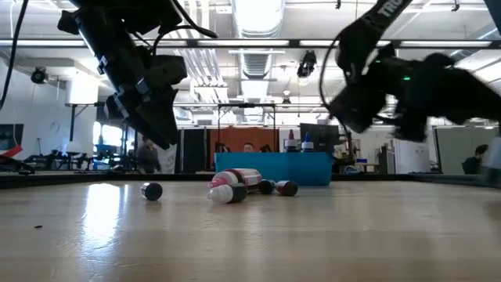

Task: Pick & Place food coloring
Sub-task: Put the large black food coloring bottle into the blue bin

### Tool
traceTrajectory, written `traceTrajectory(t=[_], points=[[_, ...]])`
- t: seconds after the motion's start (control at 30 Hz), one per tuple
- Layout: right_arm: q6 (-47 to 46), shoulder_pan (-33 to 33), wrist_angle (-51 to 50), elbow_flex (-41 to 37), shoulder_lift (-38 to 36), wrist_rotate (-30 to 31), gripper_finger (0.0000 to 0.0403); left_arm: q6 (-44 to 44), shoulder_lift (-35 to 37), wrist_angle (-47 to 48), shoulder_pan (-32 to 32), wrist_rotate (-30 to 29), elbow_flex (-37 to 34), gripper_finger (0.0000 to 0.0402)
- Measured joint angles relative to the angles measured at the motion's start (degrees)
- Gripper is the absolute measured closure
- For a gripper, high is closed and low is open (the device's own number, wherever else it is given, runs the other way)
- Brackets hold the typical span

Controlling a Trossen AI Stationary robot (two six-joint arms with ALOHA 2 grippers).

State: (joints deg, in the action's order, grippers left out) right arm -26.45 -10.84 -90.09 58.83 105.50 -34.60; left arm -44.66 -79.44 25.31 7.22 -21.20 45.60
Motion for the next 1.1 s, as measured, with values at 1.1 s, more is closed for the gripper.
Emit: traceTrajectory(t=[1.1], points=[[-4.91, 11.74, 0.80, -10.04, 1.28, -18.32, 0.0204, 11.73, 0.00, -0.90, -2.29, -3.36, -2.99, 0.0239]])
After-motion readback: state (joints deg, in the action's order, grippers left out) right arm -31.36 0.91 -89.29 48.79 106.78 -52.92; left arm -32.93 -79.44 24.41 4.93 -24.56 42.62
